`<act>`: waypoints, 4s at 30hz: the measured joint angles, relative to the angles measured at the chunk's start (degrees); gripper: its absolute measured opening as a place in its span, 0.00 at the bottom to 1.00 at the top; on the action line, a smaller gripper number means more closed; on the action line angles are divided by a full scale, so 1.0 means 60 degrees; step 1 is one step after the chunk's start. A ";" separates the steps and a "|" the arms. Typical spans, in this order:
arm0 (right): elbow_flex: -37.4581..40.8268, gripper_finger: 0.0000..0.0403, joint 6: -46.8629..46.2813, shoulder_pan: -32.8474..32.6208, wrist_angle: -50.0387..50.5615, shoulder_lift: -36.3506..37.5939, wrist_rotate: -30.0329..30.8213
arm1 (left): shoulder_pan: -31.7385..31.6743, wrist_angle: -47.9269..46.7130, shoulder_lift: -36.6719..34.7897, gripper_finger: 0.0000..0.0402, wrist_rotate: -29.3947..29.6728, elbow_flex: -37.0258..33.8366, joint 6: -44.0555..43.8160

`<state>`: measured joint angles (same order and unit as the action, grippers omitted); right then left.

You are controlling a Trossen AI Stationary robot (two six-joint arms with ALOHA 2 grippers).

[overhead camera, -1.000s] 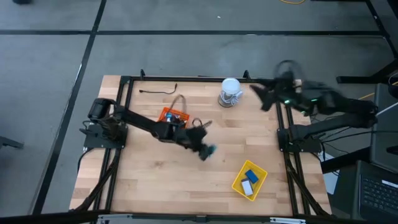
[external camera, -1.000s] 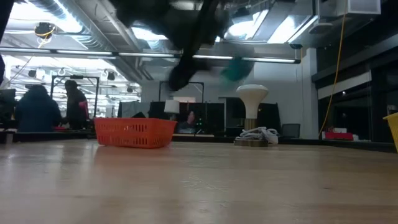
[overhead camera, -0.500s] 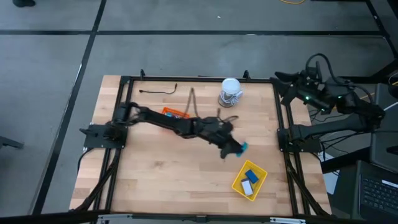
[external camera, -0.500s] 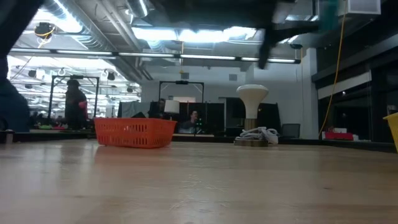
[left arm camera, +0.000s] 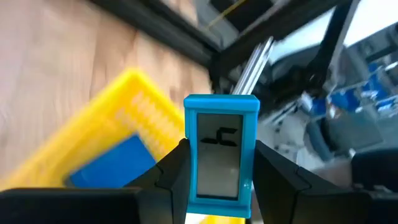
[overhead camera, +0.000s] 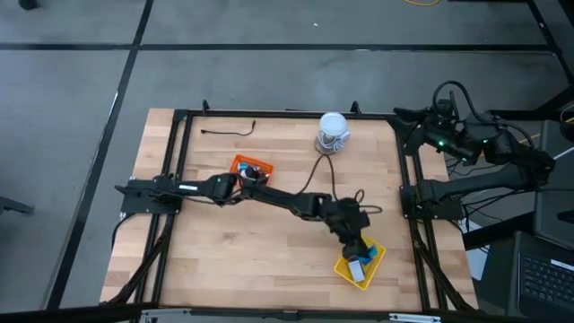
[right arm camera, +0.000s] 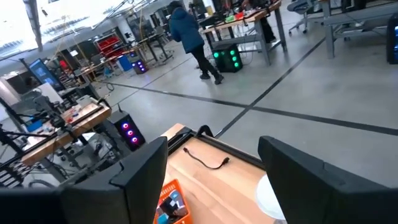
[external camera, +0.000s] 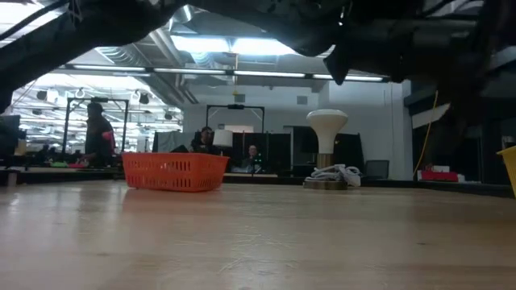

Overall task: Pick & Place Office items
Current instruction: Put the light blue digital clock into the yellow basket, then return to Home Position

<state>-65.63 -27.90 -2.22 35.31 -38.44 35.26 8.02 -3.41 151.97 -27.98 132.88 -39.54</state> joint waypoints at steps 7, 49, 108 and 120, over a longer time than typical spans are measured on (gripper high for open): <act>0.0000 0.66 -0.0011 -0.0003 0.0010 0.0000 -0.0068 | 0.0246 -0.0981 0.0330 0.35 0.0044 0.0222 0.0299; 0.0000 0.66 -0.2681 -0.0004 -0.2099 -0.0152 -0.3042 | -0.2450 -0.4424 -0.7604 0.73 0.0306 0.0237 0.2131; 0.9766 0.66 0.0961 -0.1288 -0.6517 0.6411 -0.3839 | 0.0782 0.2030 -2.5309 0.73 0.4729 -2.2061 0.1360; 1.0775 0.66 0.0571 -0.1289 -0.6079 0.6123 -0.4845 | 0.0782 0.1303 -2.5309 0.73 0.4482 -2.2061 0.1340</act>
<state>-0.97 -24.48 -9.95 -1.16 -1.70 6.19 12.71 4.41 0.12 -1.08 0.51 -31.50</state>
